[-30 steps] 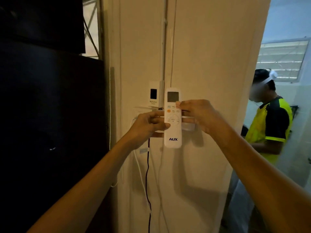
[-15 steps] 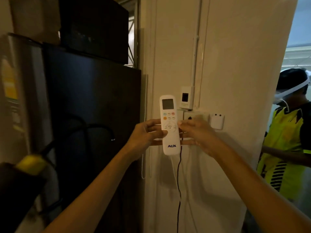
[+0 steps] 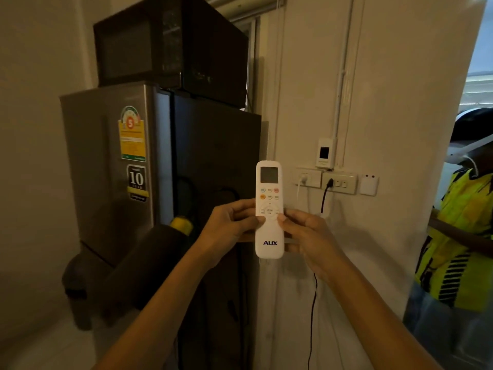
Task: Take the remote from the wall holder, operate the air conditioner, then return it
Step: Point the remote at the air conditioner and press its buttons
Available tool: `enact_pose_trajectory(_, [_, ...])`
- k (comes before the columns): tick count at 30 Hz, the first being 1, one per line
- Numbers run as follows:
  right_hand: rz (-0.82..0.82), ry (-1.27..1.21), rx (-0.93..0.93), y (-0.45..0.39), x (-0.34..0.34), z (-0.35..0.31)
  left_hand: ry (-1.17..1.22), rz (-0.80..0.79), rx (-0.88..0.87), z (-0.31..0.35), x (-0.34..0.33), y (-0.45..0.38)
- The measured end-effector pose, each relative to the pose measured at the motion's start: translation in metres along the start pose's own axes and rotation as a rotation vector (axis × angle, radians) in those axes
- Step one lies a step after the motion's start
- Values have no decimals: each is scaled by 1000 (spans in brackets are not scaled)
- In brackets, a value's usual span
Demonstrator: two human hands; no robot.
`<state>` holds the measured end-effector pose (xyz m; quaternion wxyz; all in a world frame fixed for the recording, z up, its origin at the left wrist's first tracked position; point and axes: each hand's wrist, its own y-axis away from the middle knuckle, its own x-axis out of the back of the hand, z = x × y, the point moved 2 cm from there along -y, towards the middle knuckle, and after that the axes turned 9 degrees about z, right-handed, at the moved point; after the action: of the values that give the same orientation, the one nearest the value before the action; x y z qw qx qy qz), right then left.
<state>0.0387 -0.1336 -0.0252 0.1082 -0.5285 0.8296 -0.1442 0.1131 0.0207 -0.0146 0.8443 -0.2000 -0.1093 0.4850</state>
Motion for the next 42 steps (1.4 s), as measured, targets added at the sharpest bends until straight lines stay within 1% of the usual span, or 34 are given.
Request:
enact_pose_trajectory(3, [9,-21,4,11,-16,-9,17,17,-22,12,9,17])
enact_pose_trajectory(6, [-27,-28,2,18,-26,-20,29,20,-25,22,18,27])
enact_pose_trajectory(14, [-70,-29,13,22,-27,-49,16,23,-49,44,21,30])
enact_pose_trajectory(21, [-78,4,102,11,-23,-78,-19,10,-106,74,19,12])
enact_pose_trajectory(28, [-78,-15,234,-19,-24,-129,-32,-11,-174,127,22,-20])
enact_pose_trajectory(33, [-73,-24,320,-41,-30,-164,-57,10,-252,162,24,-38])
enact_pose_trajectory(42, [-84,-29,388,-63,-35,-210,-79,0,-318,210,26,-59])
